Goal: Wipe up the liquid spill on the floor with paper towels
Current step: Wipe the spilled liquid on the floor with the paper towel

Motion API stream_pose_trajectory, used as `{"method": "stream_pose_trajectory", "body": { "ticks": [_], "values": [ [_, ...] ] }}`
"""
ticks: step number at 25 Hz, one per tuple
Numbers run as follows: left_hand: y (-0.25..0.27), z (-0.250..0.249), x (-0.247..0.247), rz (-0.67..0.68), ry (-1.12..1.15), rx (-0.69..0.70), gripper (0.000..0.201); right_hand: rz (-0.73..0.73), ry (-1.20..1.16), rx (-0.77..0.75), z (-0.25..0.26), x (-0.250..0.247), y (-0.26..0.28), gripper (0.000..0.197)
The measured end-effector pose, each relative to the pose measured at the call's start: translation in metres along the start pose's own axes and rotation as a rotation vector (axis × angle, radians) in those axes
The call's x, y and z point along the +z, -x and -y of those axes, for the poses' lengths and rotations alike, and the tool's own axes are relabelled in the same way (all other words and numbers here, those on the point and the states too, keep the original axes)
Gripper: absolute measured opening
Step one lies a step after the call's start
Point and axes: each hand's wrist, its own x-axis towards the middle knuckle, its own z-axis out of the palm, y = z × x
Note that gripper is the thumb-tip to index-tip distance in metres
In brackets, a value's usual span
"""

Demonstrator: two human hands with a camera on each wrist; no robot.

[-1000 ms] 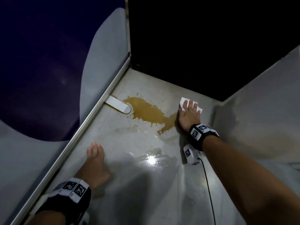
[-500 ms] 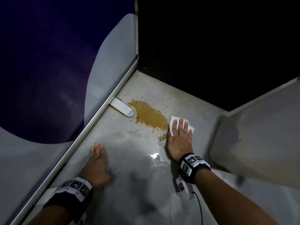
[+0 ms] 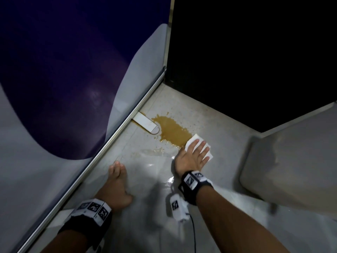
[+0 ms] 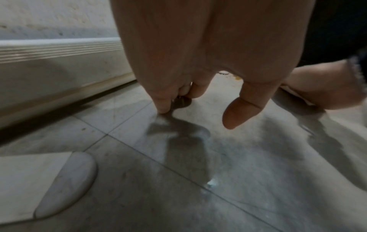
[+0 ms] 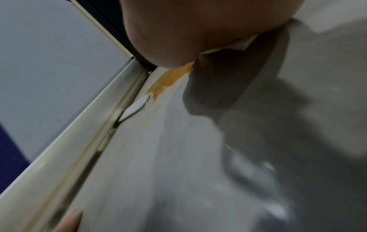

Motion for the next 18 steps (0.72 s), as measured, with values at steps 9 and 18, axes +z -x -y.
{"method": "stream_pose_trajectory", "body": {
  "ticks": [9, 18],
  "values": [
    [-0.005, 0.009, 0.008, -0.05, 0.006, 0.035, 0.122, 0.08, 0.157, -0.266, 0.076, -0.024, -0.073, 0.062],
    [-0.001, 0.008, 0.01, -0.063, -0.019, 0.047, 0.112, 0.079, 0.384, -0.584, 0.081, -0.025, -0.092, 0.059]
  ]
}}
